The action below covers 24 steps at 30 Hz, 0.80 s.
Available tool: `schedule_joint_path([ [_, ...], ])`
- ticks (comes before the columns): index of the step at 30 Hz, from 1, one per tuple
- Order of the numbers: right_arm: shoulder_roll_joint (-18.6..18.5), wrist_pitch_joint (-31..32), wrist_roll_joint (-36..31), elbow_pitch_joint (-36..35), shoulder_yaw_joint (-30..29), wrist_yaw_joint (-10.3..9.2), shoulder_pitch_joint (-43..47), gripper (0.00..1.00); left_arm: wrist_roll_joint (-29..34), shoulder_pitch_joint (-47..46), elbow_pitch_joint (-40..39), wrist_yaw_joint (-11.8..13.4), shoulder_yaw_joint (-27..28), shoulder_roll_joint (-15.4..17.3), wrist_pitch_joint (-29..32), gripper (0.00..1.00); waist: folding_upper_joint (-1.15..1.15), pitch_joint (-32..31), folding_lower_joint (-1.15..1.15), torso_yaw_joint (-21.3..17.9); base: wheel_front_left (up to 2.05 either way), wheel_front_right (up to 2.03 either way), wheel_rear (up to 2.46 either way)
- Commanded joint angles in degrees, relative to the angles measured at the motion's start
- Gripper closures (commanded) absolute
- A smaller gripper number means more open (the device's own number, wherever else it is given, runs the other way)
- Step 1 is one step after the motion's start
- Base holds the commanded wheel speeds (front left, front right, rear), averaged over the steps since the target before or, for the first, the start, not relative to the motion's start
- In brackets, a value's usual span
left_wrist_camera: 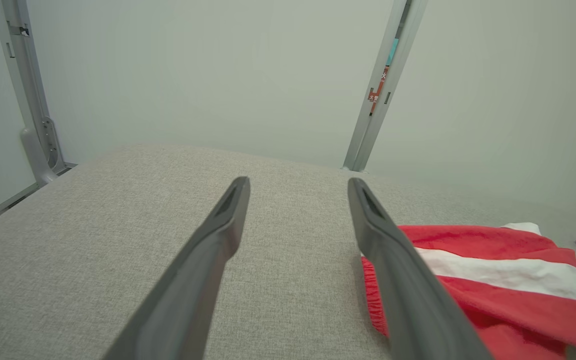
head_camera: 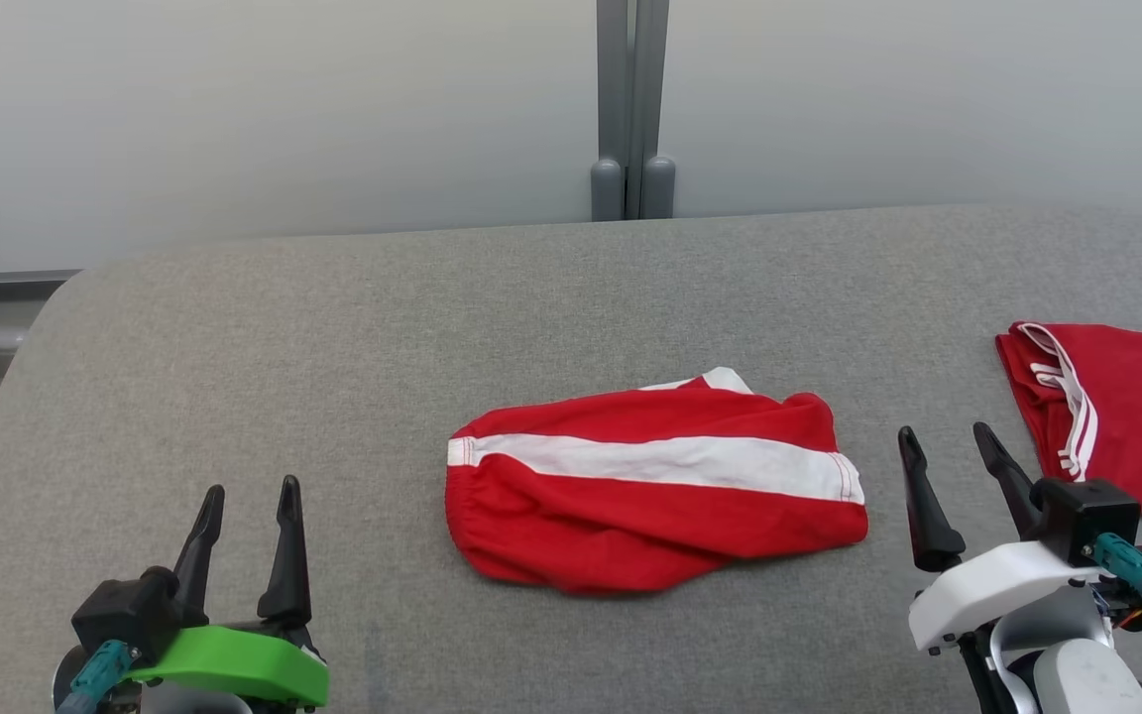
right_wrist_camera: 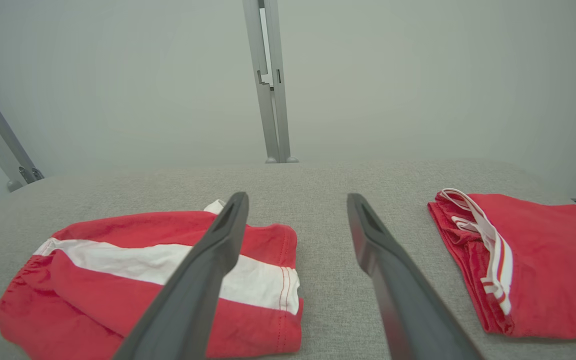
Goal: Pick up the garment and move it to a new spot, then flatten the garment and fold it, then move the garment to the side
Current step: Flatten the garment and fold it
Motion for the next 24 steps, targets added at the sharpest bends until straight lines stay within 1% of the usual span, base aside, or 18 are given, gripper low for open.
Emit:
schedule_joint_path([
  [1,0.14,-0.18,0.06,-0.36,-0.47,-0.09,0.96,0.00,0.63,0.53,0.36,-0.32,0.27,-0.09,-0.15,0.00,0.00,-0.35,0.00,-0.22,0.00,0.00,0.00],
  [10,0.55,0.01,-0.11,-0.79,-1.13,-0.09,1.39,0.00,0.71,-1.10,2.40,-0.51,-0.36,0.08,-0.15,0.00,0.00,-0.32,0.00,-0.90,0.00,0.00,0.00],
  [24,0.90,0.86,-0.51,-1.58,-0.98,-0.09,1.49,0.00,0.29,-3.07,4.17,-0.95,-2.46,0.35,0.67,0.00,0.00,0.87,0.00,-0.52,0.00,0.00,0.00],
])
